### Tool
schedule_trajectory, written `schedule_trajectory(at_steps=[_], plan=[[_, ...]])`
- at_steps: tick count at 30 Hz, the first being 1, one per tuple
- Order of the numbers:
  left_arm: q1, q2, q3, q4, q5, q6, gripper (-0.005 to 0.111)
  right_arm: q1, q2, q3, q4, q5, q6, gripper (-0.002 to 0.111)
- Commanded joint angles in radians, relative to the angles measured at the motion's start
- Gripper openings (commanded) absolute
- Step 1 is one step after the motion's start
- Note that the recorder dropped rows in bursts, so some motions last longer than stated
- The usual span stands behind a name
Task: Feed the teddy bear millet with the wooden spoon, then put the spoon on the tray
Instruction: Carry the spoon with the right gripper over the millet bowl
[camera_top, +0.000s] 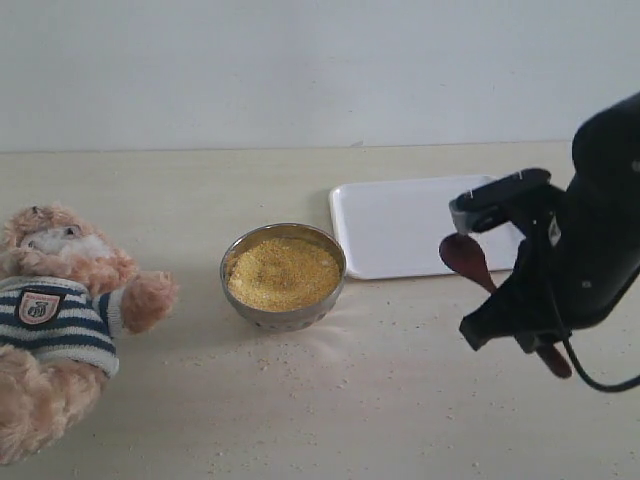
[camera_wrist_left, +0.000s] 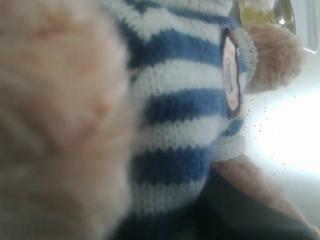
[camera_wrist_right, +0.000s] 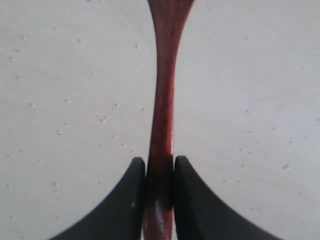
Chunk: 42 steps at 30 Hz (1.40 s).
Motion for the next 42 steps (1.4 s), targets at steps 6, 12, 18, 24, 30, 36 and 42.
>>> schedule_trajectory(at_steps=[6,12,18,24,30,36,42], plan=[[0.001,-0.01,0.003,-0.021,0.007,0.0,0.008,0.168,-0.019,-0.261,-0.169,0.234,-0.151,0.011],[0.001,-0.01,0.003,-0.021,0.007,0.0,0.008,0.326,0.083,-0.393,-0.417,0.389,-0.132,0.011],[0.001,-0.01,0.003,-0.021,0.007,0.0,0.008,0.427,0.268,-0.498,-0.575,0.403,-0.139,0.011],[0.001,-0.01,0.003,-0.021,0.007,0.0,0.008,0.462,0.387,-0.556,-0.626,0.403,-0.173,0.011],[0.001,-0.01,0.003,-0.021,0.007,0.0,0.008,0.462,0.45,-0.558,-0.7,0.403,-0.198,0.011],[0.001,-0.01,0.003,-0.021,0.007,0.0,0.008,0.462,0.485,-0.558,-0.73,0.403,-0.221,0.011],[0.001,-0.01,0.003,-0.021,0.007,0.0,0.008,0.462,0.496,-0.559,-0.734,0.403,-0.228,0.011]])
